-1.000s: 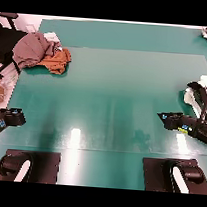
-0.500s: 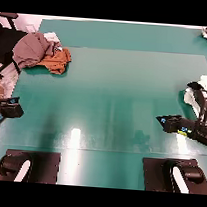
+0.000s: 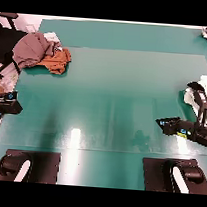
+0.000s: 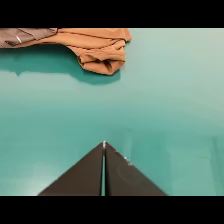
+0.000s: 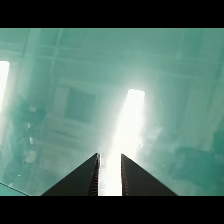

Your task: Fold the shirts.

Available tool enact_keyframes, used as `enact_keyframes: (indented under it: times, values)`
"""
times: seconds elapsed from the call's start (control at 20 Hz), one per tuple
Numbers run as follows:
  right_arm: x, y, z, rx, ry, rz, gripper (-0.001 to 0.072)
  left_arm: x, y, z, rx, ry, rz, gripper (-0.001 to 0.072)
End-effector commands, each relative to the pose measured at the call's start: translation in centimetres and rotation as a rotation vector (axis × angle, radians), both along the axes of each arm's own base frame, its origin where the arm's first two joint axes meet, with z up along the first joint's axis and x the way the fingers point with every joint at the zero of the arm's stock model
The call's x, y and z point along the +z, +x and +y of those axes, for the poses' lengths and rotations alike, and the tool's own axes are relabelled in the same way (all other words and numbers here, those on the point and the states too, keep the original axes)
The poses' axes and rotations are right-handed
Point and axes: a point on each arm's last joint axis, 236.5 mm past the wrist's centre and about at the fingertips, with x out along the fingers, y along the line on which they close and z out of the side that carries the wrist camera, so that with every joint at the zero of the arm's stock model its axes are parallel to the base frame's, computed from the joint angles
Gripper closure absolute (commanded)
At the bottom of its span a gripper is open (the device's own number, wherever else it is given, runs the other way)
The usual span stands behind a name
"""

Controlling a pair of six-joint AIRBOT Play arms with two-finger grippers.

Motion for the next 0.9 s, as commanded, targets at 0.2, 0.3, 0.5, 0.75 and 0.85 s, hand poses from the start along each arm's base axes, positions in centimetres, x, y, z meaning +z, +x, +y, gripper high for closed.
enact_keyframes:
  times: [0.2,0.3,0.5,0.75,0.85]
  values:
    - [-0.04,-0.12,0.05,0.003,0.0,0.005,0.055,0.05,0.0,-0.04,-0.001,-0.001,-0.002,0.068]
    - [-0.04,-0.12,0.05,0.003,0.0,0.005,0.055,0.04,0.0,-0.04,-0.001,-0.001,-0.001,0.068]
    - [-0.22,-0.44,0.13,0.011,-0.001,0.019,0.055,0.05,0.0,-0.04,-0.001,-0.001,-0.002,0.068]
    - [-0.31,-0.62,0.17,0.016,-0.002,0.026,0.055,0.04,0.0,-0.04,-0.001,-0.001,-0.001,0.068]
    - [-0.3,-0.57,0.14,0.015,-0.002,0.024,0.055,0.05,0.0,-0.04,-0.001,-0.001,-0.002,0.0681]
